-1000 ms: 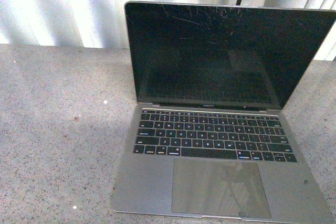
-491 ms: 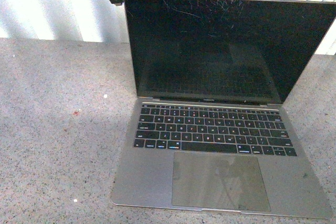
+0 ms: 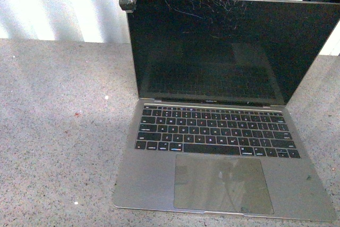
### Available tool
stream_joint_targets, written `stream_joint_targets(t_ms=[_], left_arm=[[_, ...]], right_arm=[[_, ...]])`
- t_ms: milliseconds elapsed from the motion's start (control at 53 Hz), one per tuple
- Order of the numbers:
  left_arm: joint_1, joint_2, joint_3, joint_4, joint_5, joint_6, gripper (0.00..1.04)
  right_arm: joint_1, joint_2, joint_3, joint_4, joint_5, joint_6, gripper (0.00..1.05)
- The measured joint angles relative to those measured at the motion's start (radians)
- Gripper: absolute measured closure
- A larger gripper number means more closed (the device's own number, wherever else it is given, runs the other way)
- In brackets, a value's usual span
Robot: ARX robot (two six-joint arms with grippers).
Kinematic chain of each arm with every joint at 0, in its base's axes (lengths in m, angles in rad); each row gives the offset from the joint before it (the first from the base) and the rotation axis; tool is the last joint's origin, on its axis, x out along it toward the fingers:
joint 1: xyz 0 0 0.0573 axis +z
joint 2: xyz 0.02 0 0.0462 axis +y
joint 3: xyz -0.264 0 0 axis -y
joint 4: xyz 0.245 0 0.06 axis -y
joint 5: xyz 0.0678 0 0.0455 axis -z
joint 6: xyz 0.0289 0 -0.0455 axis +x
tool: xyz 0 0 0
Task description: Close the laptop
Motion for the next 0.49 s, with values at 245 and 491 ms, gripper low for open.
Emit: stream_joint_targets(t_ms=[245,491], left_arm=[[-0.004,0.000,0.000,-0.035,0.002,0.006,1.01],[-0.005,0.000,0.000,-0.055,0.002,0.016,1.01]], right_arm=[[0.000,0.005,0.005,-0.040,0.001,0.000,1.02],[0.001,0.009,0.009,-0.055,0.006,-0.003,1.02]])
